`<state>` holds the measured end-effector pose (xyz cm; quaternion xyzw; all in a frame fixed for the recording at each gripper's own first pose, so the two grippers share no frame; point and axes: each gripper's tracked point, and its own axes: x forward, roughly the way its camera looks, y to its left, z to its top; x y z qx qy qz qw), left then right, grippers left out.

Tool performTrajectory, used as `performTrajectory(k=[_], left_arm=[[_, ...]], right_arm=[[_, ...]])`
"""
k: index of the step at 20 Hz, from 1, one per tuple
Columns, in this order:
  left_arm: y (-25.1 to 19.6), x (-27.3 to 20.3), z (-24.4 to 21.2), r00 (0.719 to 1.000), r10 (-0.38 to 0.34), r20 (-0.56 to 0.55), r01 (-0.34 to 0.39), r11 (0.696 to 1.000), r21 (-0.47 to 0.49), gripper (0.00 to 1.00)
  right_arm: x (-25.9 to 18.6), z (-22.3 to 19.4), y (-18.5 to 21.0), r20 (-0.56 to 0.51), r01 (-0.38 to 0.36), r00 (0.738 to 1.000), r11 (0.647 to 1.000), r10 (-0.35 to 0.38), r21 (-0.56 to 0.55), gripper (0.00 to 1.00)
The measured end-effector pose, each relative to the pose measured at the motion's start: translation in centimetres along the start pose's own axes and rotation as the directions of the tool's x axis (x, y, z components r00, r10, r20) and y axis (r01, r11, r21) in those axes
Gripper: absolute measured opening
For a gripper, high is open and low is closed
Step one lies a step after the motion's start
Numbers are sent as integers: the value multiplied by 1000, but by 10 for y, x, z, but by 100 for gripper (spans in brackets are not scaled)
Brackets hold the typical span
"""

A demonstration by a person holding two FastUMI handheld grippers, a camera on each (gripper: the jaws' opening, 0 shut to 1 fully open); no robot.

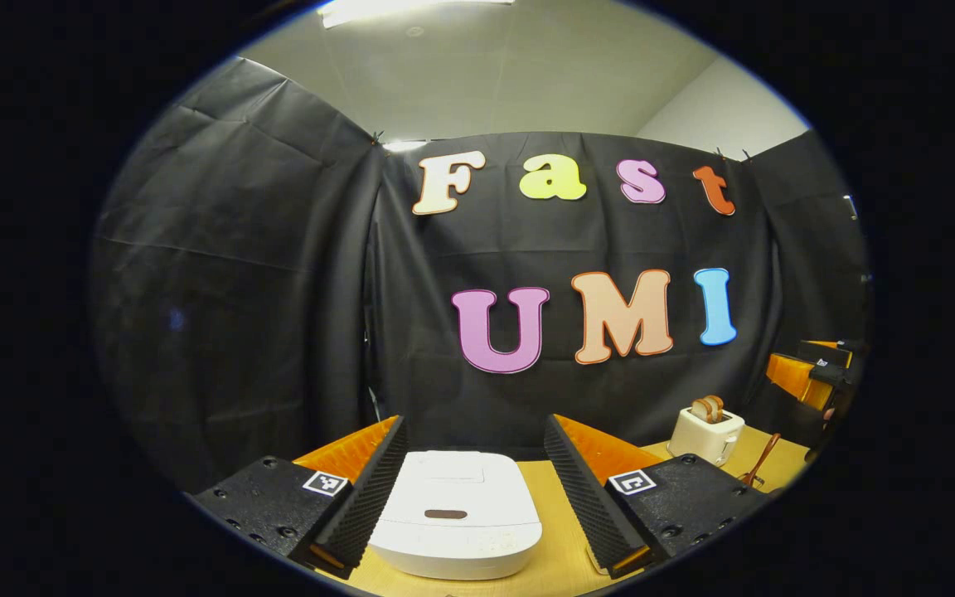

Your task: Close the left gripper, press the button to open the rice cooker; take a wooden spoon from the chopstick holder with the right hand, scoop a spoonful of rice and pour it into the rice cooker, then put the wooden spoon back into the chopstick holder.

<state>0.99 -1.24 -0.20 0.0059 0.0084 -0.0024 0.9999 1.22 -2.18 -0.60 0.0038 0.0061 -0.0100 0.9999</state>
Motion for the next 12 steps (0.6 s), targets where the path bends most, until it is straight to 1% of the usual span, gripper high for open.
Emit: performTrajectory(k=[3,7,9,10,12], left_arm=[[-1,-1,1,1000,0,2,0,1000,-3,99],[-4,-1,1,1000,-8,5,8,1000,-3,97],[-4,-1,2,1000,-13,7,13,1000,-9,90],[-3,-3,1,1000,-13,10,13,1000,-12,80],[-4,-2,-2,1000,-17,2,17,1000,-12,70]], right_arm=[[-2,2,0,6,-5,1000,1000,5,-4,100],[-2,4,-1,10,-7,1000,1000,7,-12,100],[-4,5,-5,14,0,1000,1000,0,-12,100],[-4,5,-6,15,3,1000,1000,-3,-10,100],[-4,5,-8,15,6,1000,1000,-5,-8,100]])
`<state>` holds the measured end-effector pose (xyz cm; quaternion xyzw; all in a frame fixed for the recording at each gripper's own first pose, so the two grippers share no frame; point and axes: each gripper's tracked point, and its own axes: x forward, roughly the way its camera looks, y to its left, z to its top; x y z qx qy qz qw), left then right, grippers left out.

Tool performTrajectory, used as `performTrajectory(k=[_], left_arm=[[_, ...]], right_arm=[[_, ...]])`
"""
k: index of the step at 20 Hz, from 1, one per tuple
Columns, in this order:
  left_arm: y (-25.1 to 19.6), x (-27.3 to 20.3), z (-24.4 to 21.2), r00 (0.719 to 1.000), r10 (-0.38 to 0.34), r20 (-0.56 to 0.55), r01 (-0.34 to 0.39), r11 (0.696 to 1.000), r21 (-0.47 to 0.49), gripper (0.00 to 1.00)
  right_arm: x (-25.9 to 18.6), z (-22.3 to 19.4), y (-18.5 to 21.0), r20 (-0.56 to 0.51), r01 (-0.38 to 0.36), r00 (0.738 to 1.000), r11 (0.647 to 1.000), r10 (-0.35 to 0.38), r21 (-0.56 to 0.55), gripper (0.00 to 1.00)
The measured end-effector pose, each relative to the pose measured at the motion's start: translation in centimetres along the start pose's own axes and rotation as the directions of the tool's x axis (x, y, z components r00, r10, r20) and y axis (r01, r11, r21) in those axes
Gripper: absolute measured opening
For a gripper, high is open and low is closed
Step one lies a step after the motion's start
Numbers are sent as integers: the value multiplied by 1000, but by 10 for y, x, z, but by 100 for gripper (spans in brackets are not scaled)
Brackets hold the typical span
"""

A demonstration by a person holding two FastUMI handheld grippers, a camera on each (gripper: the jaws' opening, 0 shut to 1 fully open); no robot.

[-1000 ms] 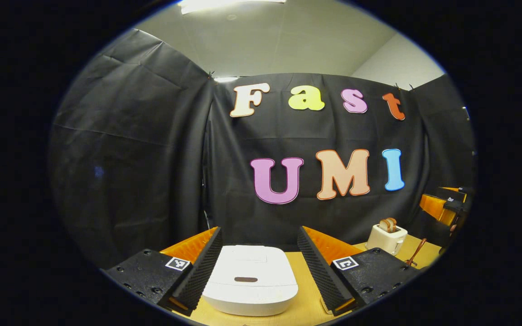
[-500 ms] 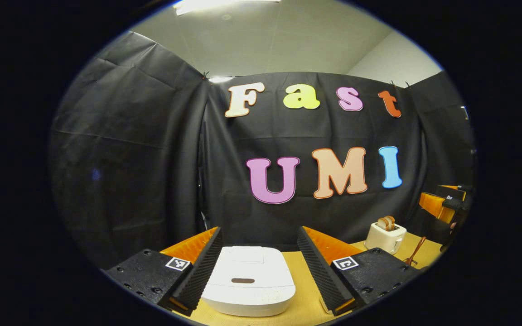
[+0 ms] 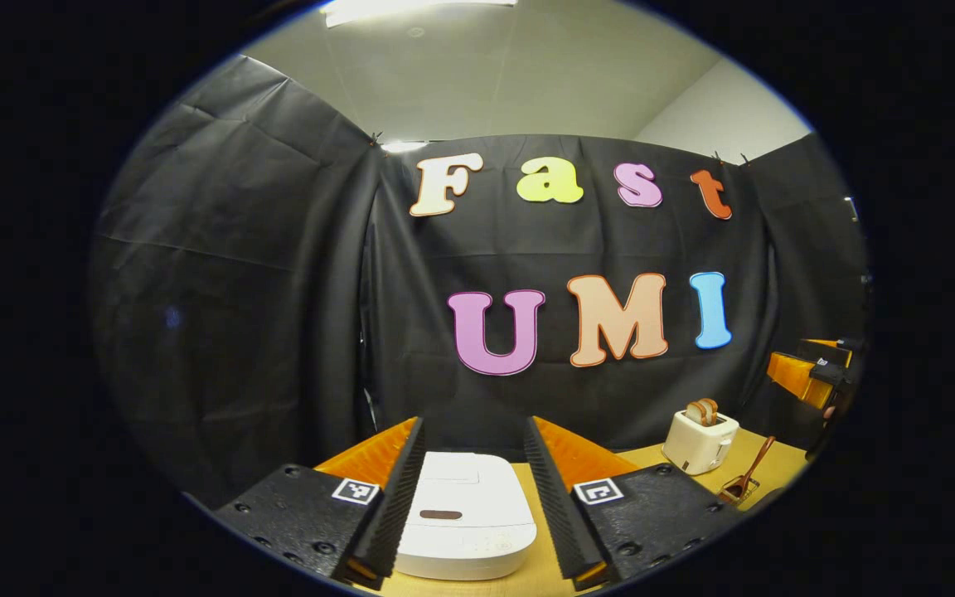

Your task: Close the left gripper, press the button to open the rice cooker; take a wooden spoon from the chopstick holder with the right hand, scoop a spoonful of rice and pour it into the rice cooker, then put the wooden spoon back into the chopstick holder.

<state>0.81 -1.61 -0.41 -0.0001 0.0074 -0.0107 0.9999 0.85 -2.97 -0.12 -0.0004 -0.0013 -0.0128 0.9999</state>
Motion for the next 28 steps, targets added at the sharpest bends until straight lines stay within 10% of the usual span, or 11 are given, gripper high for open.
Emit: performTrajectory(k=[6,28], left_arm=[[6,8,-19,999,2,-35,-2,1000,-18,8],[41,56,-149,957,-17,-288,-2,998,-66,0]], right_arm=[[-2,0,-3,3,14,1000,1000,-14,-6,100],[1,2,-10,-3,69,998,996,-69,-59,100]])
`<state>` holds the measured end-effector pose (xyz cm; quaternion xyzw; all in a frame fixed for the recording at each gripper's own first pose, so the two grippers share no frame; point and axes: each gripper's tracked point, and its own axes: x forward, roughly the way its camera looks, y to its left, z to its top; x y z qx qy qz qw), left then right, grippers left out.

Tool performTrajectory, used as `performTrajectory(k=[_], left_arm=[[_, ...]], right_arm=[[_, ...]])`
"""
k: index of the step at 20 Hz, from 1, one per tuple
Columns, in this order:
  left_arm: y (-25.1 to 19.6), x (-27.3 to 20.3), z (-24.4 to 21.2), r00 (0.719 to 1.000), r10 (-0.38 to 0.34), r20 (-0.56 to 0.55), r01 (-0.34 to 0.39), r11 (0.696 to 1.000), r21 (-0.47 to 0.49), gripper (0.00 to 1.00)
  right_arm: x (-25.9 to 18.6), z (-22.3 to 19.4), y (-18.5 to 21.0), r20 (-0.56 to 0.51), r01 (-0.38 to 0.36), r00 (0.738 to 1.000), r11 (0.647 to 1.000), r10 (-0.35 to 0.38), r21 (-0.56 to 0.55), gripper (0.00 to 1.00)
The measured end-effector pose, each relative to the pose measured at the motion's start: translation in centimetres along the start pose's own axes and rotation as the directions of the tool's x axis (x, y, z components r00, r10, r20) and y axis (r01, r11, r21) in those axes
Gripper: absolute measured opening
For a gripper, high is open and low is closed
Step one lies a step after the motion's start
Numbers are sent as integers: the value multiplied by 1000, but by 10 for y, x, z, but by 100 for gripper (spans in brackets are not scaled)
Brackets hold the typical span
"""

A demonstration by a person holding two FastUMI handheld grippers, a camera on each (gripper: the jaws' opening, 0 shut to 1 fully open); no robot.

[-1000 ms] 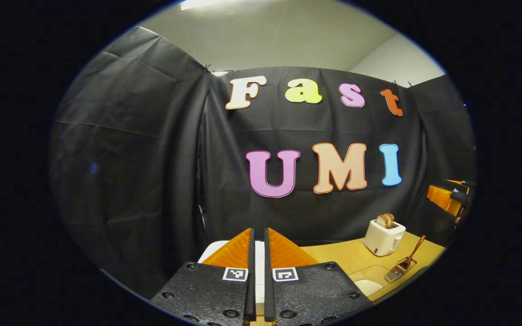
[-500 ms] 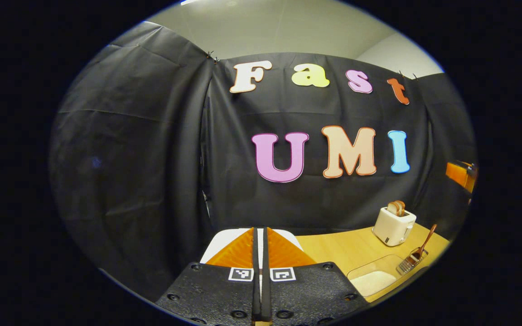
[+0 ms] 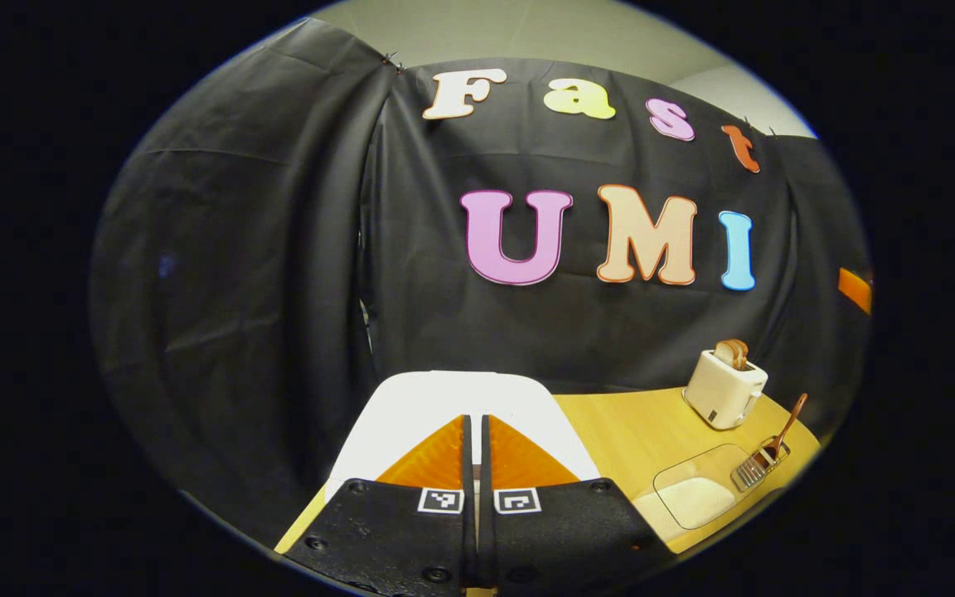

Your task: Close the left gripper, press the button to open the rice cooker; take a wooden spoon from the chopstick holder with the right hand, scoop a spoonful of rice and pour it into the rice cooker, then put the wooden spoon back into the chopstick holder.

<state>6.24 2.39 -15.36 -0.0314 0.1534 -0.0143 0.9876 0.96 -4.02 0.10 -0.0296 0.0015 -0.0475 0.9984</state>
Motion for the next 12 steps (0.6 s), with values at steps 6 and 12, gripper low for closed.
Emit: performTrajectory(k=[6,12], left_arm=[[1,16,-35,996,-18,-88,18,1000,-5,0],[4,21,-55,988,-11,-153,10,1000,-10,0]], right_arm=[[2,-3,4,-15,-5,1000,1000,5,-20,100],[4,1,7,-8,-10,1000,999,9,-34,100]])
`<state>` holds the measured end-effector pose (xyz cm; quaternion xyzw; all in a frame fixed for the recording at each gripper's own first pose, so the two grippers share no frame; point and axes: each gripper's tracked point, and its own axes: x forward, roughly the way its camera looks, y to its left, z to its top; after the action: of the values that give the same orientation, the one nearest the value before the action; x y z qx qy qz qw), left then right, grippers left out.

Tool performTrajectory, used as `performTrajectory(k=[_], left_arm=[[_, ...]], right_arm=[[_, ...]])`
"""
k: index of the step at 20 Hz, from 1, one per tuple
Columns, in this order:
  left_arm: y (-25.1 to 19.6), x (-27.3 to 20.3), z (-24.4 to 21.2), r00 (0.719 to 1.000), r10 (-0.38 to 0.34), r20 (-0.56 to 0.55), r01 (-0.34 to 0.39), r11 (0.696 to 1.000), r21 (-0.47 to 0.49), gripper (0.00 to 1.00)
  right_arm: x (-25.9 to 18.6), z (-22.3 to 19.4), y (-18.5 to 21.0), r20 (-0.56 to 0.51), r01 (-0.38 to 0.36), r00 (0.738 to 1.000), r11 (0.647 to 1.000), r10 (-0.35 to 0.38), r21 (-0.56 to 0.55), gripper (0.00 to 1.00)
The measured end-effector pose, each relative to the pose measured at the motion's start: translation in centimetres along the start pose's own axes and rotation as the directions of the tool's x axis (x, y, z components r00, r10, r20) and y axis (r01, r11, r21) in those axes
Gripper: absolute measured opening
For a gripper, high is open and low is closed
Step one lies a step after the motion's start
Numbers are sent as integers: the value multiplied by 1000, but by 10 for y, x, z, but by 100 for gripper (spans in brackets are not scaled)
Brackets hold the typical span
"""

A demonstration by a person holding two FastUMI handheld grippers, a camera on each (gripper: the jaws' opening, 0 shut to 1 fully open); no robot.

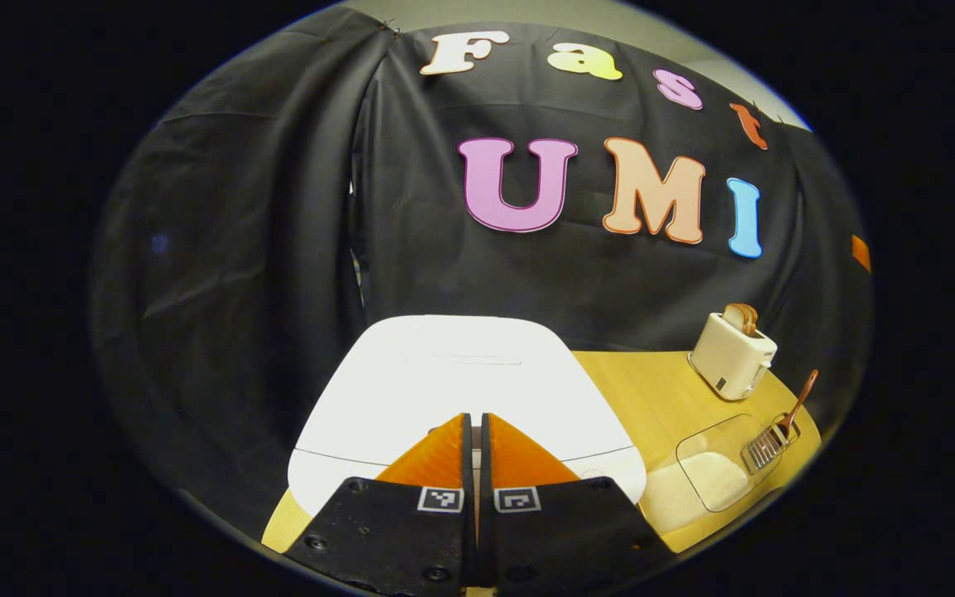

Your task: Close the left gripper, press the button to open the rice cooker; take a wooden spoon from the chopstick holder with the right hand, scoop a spoonful of rice and pour it into the rice cooker, then put the wooden spoon back into the chopstick holder.

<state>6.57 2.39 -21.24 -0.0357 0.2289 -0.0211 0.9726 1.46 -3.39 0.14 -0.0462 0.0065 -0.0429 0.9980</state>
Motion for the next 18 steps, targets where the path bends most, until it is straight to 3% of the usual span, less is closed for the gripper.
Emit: performTrajectory(k=[12,18], left_arm=[[0,2,-3,999,9,33,-8,999,-42,0],[0,-3,14,999,29,45,-31,999,41,0]], right_arm=[[-1,6,-5,8,-4,1000,1000,4,3,100],[-7,10,-20,24,10,1000,1000,-10,3,100]])
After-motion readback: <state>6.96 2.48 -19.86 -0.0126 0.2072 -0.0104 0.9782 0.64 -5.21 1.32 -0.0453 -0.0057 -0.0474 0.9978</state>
